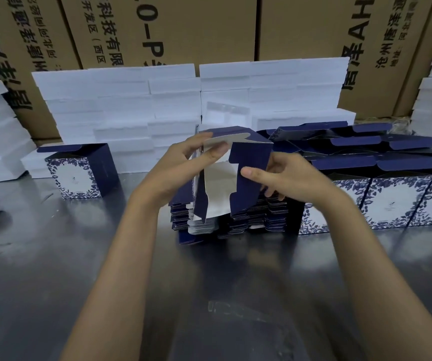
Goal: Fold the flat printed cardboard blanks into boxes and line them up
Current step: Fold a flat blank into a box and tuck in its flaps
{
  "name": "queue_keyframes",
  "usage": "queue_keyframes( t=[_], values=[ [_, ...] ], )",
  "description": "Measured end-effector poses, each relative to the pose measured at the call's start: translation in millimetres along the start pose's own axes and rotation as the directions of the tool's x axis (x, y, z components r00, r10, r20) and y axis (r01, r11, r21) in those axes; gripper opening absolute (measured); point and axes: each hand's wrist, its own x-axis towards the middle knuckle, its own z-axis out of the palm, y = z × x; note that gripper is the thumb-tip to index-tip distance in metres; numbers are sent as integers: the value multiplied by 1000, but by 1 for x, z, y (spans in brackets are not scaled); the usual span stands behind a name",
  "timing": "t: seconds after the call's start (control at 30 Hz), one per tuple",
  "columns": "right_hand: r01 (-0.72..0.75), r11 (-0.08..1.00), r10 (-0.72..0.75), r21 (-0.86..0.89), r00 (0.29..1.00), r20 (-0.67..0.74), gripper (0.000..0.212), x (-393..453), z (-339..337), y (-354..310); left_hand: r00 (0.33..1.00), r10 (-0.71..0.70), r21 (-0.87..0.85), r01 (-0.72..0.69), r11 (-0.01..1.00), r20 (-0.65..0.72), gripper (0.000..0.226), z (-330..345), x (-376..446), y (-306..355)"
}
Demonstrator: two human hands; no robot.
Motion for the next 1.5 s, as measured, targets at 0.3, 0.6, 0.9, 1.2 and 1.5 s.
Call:
queue_keyframes(
  t=[0.3,0.6,0.9,1.2,1.5],
  values=[
    [86,984,-79,-157,995,55,26,20,1,-6,997,25,-3,-26,1000,-79,26,5,8,1],
    [149,958,-164,-246,986,-41,30,25,8,-6,975,90,-28,-98,995,-203,22,15,13,-3],
    [98,928,-134,-360,988,-77,35,28,19,-8,956,142,-46,-159,986,-255,29,6,15,-12],
    [22,910,75,-414,973,216,37,28,7,3,955,106,-147,-151,978,-276,28,0,16,-14],
    [20,929,77,-369,966,248,35,28,10,7,967,115,-129,-147,981,-227,25,2,14,-14]
  ],
)
